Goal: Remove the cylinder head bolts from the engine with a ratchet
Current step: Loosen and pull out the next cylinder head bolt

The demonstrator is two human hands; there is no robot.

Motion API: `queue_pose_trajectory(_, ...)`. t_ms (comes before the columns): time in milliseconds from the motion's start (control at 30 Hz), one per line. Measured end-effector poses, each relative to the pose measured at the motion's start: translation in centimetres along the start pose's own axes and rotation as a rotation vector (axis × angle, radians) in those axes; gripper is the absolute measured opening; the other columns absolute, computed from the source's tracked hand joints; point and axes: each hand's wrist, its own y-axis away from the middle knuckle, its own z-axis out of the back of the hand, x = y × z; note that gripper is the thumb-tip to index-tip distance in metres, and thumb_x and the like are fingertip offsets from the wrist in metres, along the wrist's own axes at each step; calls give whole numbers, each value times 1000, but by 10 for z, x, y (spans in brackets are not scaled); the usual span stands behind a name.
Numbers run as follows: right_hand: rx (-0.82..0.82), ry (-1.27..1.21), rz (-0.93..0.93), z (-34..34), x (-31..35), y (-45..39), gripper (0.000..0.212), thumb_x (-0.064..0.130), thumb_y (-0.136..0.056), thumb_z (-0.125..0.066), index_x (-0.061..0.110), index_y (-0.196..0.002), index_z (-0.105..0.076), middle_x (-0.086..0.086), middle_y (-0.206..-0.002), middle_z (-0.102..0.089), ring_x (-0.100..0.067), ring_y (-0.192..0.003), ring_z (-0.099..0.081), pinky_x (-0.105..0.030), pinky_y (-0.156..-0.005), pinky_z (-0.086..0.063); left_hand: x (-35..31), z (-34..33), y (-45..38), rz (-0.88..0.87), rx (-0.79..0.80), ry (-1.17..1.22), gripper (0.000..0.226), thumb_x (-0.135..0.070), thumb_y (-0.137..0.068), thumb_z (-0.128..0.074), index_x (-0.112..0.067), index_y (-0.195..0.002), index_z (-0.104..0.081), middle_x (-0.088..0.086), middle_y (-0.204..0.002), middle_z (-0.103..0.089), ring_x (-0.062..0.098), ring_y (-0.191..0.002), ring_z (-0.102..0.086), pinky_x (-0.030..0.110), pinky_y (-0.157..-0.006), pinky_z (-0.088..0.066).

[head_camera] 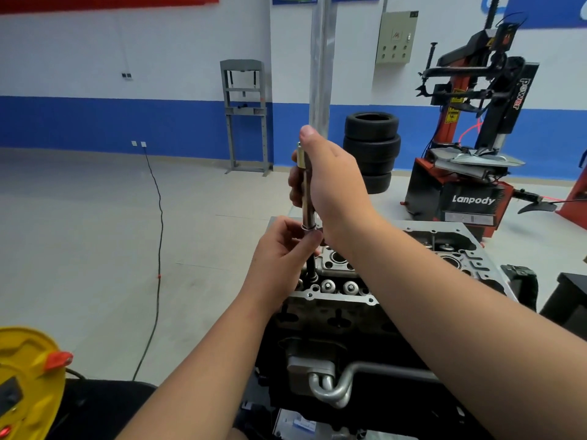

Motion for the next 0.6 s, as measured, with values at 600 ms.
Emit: queue_pose_trajectory(600,13,-49,31,-10,2,10,42,38,-105,-40,16,-77,-63,7,-58,-56,-9,-58,-50,-31,-61,-43,-1,1,-1,-11,44,-19,26,-53,-75,-72,-32,-87,-65,-13,-66,-61,8,-58,-46,22,-52,-39)
